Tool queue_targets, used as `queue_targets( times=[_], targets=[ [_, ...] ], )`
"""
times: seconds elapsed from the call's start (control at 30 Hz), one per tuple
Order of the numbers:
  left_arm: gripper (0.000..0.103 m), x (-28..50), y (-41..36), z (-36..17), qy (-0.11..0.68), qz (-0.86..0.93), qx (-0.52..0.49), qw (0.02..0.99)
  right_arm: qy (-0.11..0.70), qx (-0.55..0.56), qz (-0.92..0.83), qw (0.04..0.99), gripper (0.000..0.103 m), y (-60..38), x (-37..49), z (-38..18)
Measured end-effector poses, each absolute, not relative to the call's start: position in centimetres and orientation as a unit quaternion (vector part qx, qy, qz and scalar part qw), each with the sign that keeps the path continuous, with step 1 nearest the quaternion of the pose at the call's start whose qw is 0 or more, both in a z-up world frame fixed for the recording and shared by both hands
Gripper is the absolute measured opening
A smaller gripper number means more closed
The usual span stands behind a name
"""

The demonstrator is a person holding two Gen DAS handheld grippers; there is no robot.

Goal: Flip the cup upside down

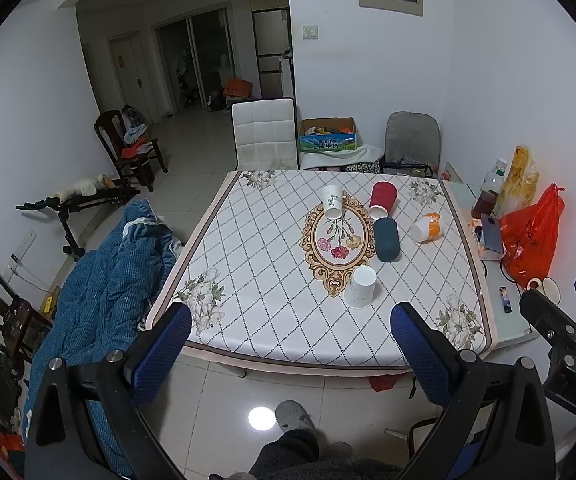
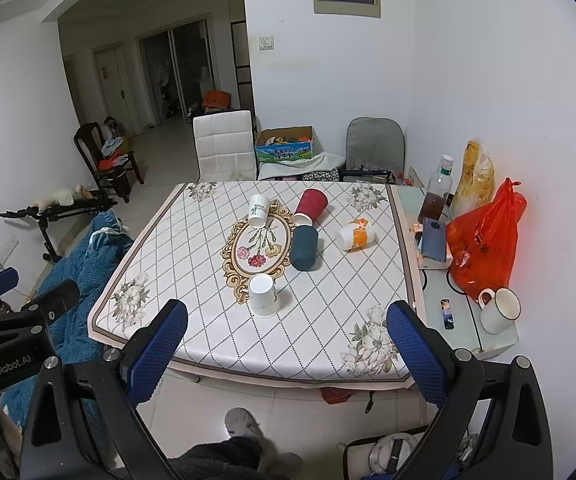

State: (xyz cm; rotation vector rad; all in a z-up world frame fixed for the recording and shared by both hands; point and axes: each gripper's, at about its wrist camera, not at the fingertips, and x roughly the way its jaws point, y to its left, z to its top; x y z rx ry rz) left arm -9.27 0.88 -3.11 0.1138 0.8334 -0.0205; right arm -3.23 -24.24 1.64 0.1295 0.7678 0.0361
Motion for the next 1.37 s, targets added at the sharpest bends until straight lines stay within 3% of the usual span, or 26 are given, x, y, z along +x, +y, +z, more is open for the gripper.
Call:
queue_targets(
  times=[1.37],
  targets=[
    [0.102, -9.7, 2.2, -4.1, 0.403, -0.009, 0.052, 0.914, 0.387, 0.074, 0.019, 0.919, 0.102, -23.7, -2.7, -0.2]
  ],
)
